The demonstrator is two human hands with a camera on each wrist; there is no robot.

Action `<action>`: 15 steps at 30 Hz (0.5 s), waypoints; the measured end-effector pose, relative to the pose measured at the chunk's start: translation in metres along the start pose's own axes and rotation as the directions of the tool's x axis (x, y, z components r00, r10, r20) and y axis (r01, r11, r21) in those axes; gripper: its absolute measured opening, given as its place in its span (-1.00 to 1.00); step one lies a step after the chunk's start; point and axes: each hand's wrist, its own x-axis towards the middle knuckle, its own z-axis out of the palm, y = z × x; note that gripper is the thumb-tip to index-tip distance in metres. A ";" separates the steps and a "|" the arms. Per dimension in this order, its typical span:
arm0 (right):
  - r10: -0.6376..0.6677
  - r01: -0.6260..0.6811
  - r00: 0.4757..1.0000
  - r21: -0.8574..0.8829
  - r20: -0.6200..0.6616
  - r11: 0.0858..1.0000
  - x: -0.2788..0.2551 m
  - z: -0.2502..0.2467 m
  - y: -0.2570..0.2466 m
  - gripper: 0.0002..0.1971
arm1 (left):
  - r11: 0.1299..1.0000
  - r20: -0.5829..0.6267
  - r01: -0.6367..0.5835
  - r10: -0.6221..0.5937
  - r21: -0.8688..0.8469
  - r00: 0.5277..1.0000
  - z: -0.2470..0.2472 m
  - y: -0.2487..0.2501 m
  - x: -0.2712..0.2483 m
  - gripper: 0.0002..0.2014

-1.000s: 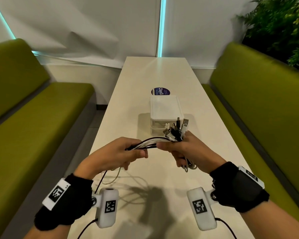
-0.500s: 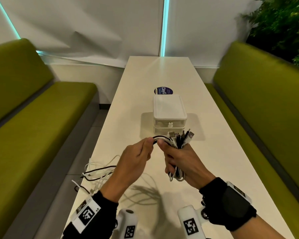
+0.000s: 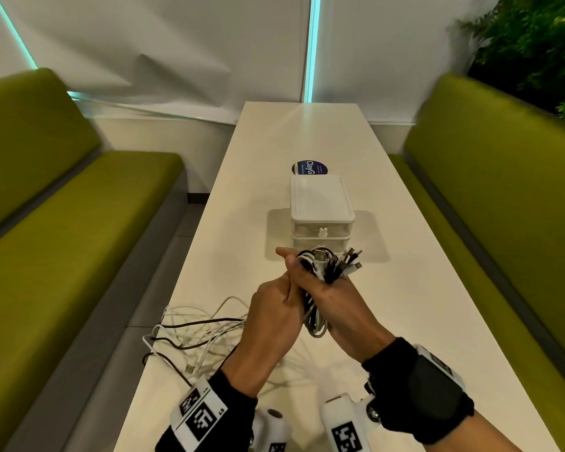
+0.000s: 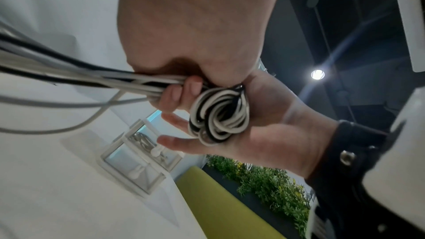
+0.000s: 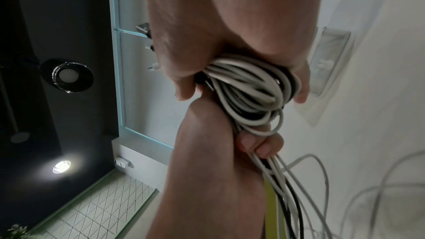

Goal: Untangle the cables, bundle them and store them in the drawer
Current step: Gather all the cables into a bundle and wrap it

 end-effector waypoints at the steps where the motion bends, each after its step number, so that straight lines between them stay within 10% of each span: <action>1: 0.004 -0.004 1.000 0.016 0.000 1.000 0.000 0.000 -0.001 -0.62 | 1.000 0.012 0.008 -0.008 0.004 1.000 -0.002 0.002 0.001 -0.52; 15: 0.002 0.007 0.991 0.063 -0.133 0.998 0.000 0.009 -0.007 -0.76 | 0.996 0.188 0.008 0.008 -0.084 0.982 -0.011 0.007 0.009 -0.59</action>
